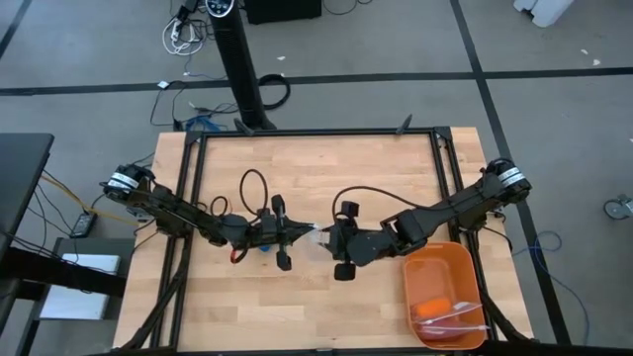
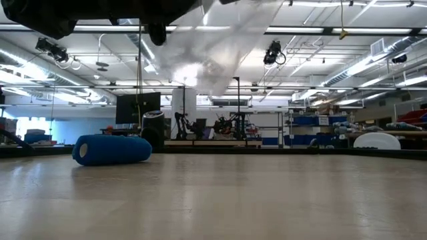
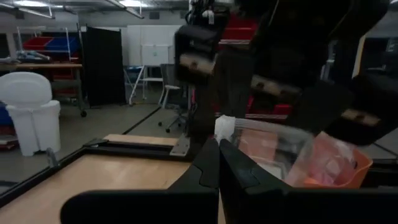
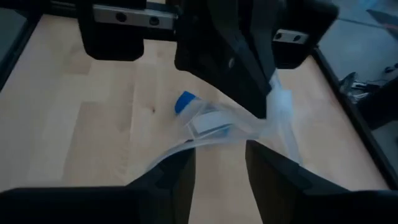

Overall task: Roll bandage
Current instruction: Open the transparent zip lock bag

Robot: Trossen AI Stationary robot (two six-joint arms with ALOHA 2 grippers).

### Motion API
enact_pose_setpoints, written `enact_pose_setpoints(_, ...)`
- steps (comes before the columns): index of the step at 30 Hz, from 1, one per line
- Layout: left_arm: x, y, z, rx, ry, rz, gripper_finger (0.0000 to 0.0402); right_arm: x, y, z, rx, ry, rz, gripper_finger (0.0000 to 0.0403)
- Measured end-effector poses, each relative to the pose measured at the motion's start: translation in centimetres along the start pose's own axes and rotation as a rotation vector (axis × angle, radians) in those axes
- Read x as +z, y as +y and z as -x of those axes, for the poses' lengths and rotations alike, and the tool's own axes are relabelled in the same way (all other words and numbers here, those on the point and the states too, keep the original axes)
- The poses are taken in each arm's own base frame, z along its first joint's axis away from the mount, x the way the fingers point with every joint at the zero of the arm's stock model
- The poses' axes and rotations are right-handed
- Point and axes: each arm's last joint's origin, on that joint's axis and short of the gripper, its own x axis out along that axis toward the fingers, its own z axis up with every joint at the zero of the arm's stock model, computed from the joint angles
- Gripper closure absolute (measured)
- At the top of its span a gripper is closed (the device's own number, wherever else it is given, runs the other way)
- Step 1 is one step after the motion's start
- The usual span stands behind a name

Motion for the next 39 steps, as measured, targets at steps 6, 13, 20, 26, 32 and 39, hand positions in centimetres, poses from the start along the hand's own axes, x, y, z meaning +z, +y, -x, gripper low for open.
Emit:
enact_pose_setpoints(6,-0.7,1.0,0.6,0.036,-0.005,-0.012,0.0401,-0.5,0.2,2.9,-0.076,0.023,0.002,0.0254)
enact_pose_setpoints(13,-1.6,3.4,3.2,0.047,-0.134,0.094,0.0401,-1.6,-0.1,7.2,-0.192,0.042,-0.039,0.0252)
enact_pose_setpoints(20,-1.9,3.9,4.6,0.014,-0.155,0.111,0.0401,-3.9,0.0,7.5,-0.241,-0.026,-0.116,0.0252)
enact_pose_setpoints(26,-1.5,3.9,4.6,0.0,-0.171,0.094,0.0401,-6.2,-0.5,6.2,-0.143,-0.215,-0.201,0.0252)
enact_pose_setpoints(32,-1.1,3.9,4.7,-0.018,-0.187,0.096,0.0401,-7.9,-1.7,5.2,-0.079,-0.389,-0.266,0.0261)
enact_pose_setpoints(39,-1.1,3.9,4.7,-0.016,-0.188,0.096,0.0401,-8.4,-2.0,5.4,-0.084,-0.413,-0.283,0.0276)
